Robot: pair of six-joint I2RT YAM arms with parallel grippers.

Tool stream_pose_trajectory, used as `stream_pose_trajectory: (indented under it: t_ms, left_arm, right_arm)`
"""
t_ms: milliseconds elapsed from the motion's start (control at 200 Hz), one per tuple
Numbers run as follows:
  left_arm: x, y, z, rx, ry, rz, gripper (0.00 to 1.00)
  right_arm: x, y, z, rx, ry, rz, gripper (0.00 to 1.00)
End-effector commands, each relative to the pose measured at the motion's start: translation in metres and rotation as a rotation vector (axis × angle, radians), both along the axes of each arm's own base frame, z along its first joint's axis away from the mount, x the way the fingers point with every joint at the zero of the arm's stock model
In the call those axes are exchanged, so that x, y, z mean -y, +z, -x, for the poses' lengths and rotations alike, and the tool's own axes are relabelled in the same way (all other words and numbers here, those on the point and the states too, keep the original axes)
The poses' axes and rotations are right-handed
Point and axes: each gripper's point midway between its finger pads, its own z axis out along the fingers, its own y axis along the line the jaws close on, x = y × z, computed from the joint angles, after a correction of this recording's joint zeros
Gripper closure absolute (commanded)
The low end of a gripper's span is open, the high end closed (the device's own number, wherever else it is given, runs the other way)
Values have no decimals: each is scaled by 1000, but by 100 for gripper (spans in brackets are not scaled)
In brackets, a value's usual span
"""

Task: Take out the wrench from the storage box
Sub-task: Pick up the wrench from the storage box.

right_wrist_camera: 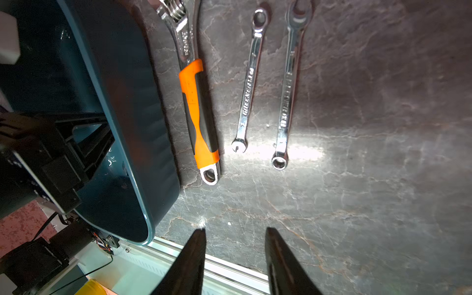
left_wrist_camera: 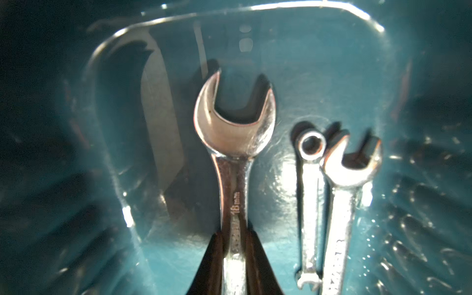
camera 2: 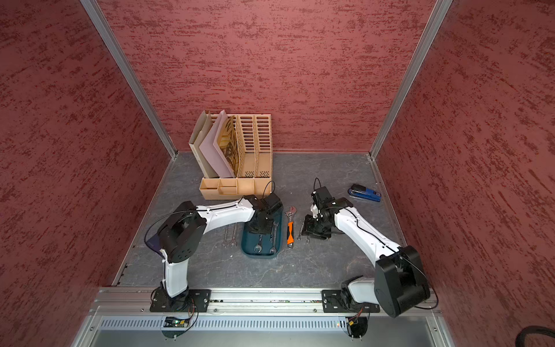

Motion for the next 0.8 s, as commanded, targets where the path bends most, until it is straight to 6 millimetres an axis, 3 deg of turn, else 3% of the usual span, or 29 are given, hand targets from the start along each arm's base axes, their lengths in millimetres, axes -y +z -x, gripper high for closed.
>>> stream_pose_trajectory:
  t_ms: [0,260,496,646,791]
  left_arm:
    - [0,35,-9,64,-5,19,87]
    - [-9,79,-13,121,-17,56,87]
    - [-43,121,-17,187,23,102,87]
    - [-83,123,-21,195,94,122,87]
    - [-123,110,-23,189,165,116,87]
  right_arm:
    - [-2,5,-5,14,-2,-11,57]
    - [-3,8,-7,15,-2,-13,57]
    - [-4,12,-8,22,-4,-18,57]
    - [-3,12,-8,19,-7,-16,57]
    - [-2,12,-6,17,-6,-13,57]
